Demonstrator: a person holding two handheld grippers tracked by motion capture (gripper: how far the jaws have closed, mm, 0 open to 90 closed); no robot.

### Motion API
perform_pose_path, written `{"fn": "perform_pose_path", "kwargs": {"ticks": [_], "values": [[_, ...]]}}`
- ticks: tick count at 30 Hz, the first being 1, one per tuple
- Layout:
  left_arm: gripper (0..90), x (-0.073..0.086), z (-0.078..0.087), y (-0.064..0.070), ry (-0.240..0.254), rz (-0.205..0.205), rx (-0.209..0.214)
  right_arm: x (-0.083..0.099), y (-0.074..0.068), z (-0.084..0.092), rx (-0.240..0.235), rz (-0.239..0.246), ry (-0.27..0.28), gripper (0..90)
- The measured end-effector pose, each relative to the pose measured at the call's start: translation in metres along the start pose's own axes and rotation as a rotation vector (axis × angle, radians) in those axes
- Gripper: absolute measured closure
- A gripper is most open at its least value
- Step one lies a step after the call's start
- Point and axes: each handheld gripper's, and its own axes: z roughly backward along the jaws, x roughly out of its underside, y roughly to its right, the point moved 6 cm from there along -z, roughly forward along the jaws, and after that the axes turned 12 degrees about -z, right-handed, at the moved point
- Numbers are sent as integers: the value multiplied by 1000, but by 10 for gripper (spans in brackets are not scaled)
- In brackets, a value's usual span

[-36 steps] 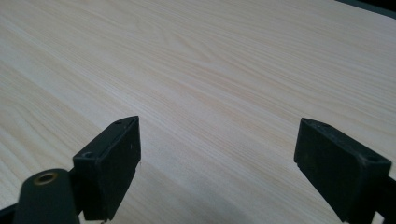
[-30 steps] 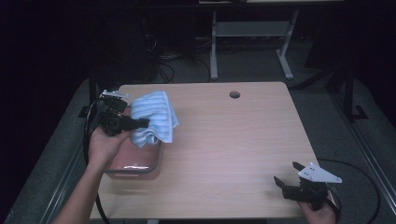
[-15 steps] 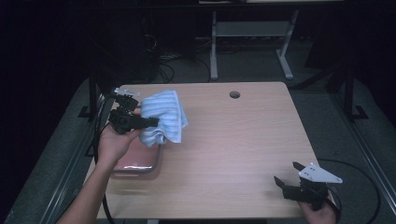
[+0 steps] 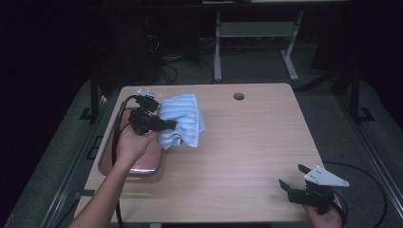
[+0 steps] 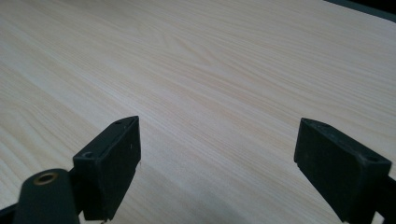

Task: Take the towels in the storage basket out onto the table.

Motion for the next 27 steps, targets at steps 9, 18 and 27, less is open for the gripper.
{"fn": "perform_pose_path", "kwargs": {"ticks": [9,18,27], "values": [[693,-9,-16,13,-6,-20,25,0,1,0,0,-1,1,142],[693,-15,-31,23,-11,-34,50,-1,1,0,-3,-4,6,142],[693,-20,-42,29,-20,-44,63,0,2,0,-7,-4,6,142]]}}
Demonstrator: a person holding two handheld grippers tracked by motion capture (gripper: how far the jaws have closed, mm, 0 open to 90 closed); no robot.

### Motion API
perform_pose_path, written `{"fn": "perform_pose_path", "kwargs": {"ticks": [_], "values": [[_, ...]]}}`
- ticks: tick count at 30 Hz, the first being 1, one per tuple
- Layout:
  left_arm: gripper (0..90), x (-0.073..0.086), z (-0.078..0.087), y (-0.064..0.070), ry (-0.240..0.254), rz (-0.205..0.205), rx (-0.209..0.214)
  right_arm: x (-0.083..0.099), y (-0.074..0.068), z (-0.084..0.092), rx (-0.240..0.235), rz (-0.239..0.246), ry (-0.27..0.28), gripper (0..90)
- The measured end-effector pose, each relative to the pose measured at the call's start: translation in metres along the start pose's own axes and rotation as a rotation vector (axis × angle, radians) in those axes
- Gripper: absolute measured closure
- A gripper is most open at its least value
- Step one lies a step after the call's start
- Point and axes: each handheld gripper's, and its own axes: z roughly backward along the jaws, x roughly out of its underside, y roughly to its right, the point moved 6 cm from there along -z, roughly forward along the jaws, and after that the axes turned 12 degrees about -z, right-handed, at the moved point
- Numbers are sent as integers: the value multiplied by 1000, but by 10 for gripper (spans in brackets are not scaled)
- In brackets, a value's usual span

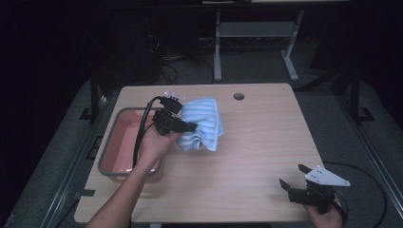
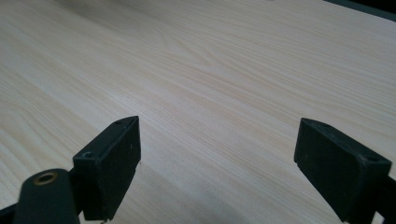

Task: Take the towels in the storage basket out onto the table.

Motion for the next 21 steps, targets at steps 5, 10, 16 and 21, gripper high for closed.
{"fn": "perform_pose_path", "kwargs": {"ticks": [5,10,16,21], "values": [[693,-4,-8,3,-3,-3,13,0,0,0,-2,-1,1,142],[693,-7,-19,7,-10,-8,19,0,0,-1,-3,-2,-4,142],[693,-9,-30,10,-21,-12,33,0,-1,-2,-2,-3,-6,142],[692,-8,-39,12,-28,-7,40,0,-1,-2,-4,0,-4,142]]}}
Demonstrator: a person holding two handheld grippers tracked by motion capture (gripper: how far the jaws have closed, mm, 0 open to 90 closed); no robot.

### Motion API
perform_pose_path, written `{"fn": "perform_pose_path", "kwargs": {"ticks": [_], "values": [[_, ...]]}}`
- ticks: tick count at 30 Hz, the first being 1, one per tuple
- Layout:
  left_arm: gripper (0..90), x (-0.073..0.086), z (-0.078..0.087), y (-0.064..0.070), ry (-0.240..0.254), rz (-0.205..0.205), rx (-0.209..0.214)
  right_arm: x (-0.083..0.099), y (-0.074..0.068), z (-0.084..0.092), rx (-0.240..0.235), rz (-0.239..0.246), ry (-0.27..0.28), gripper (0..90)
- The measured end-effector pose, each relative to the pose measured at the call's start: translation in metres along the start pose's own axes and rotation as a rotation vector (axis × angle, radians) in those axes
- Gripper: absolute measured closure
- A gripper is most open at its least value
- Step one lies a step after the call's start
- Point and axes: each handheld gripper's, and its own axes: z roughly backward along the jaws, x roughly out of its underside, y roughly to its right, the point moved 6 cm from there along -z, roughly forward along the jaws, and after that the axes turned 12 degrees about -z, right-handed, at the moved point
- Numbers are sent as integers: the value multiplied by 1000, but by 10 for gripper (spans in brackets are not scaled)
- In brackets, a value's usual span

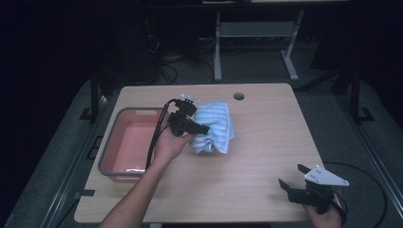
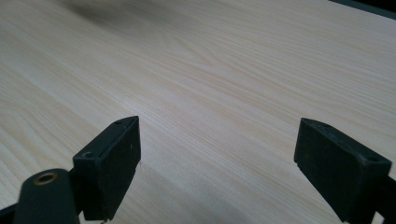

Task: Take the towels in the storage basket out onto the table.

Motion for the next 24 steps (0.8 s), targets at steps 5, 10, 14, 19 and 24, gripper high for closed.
{"fn": "perform_pose_path", "kwargs": {"ticks": [5,10,14,19,24], "values": [[692,-2,-9,4,-10,-3,14,1,0,0,-4,-1,-2,142],[691,-5,-21,9,-15,-5,27,1,1,1,0,-1,1,142],[691,-6,-29,12,0,4,49,1,1,1,0,-2,-3,142],[690,-5,-42,16,-5,14,60,1,0,0,-1,-1,-3,142],[690,-2,-58,18,-20,27,63,1,0,2,5,0,-1,142]]}}
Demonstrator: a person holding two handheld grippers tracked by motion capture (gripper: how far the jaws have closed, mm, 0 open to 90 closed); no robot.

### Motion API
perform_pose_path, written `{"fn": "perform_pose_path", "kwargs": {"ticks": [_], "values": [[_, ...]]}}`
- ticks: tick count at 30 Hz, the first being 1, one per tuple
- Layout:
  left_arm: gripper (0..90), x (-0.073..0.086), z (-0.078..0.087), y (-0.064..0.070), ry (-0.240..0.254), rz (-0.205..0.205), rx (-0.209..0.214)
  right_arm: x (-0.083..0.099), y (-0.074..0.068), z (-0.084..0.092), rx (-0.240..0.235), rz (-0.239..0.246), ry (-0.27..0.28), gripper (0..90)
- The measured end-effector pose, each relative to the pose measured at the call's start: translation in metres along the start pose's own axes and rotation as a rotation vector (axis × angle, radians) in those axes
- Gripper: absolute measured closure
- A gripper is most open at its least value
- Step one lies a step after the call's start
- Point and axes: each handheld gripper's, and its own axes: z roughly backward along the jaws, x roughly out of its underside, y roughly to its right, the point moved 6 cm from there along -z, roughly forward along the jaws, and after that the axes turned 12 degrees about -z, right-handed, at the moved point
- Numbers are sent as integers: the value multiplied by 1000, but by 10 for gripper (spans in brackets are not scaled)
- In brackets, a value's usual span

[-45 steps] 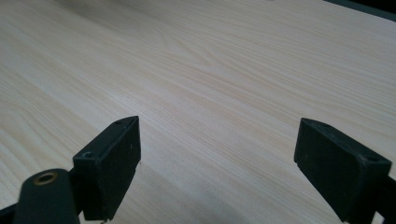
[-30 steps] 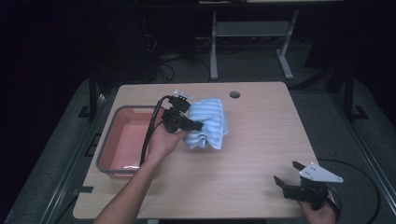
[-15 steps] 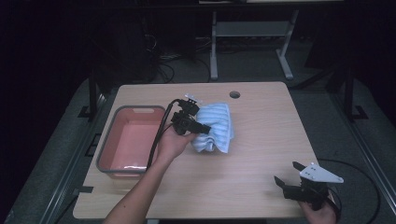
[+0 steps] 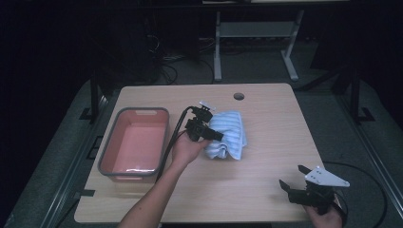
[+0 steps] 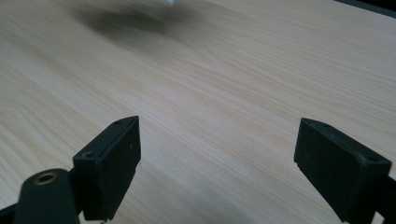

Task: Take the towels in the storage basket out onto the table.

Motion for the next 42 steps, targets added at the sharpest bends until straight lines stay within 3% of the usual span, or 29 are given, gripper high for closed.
{"fn": "perform_pose_path", "kwargs": {"ticks": [2,5,7,17,20,30,34,42], "values": [[689,2,-6,1,-8,6,7,0,0,0,1,-2,0,142],[687,5,-14,1,-42,-24,-24,0,-1,-1,-2,-1,-4,142],[686,7,-20,2,-53,-25,-20,0,-1,-1,-3,3,-2,142],[683,11,-40,11,-52,-8,-2,0,-2,0,-3,-1,-4,142],[679,12,-43,12,-64,-19,4,0,-2,-1,-2,4,-4,142],[655,17,-52,12,-63,12,18,1,-3,-1,-4,8,-8,142],[627,19,-54,10,-49,31,25,1,-3,-2,-5,3,-7,142],[549,18,-52,11,-37,24,27,1,-4,-3,-6,11,-11,142]]}}
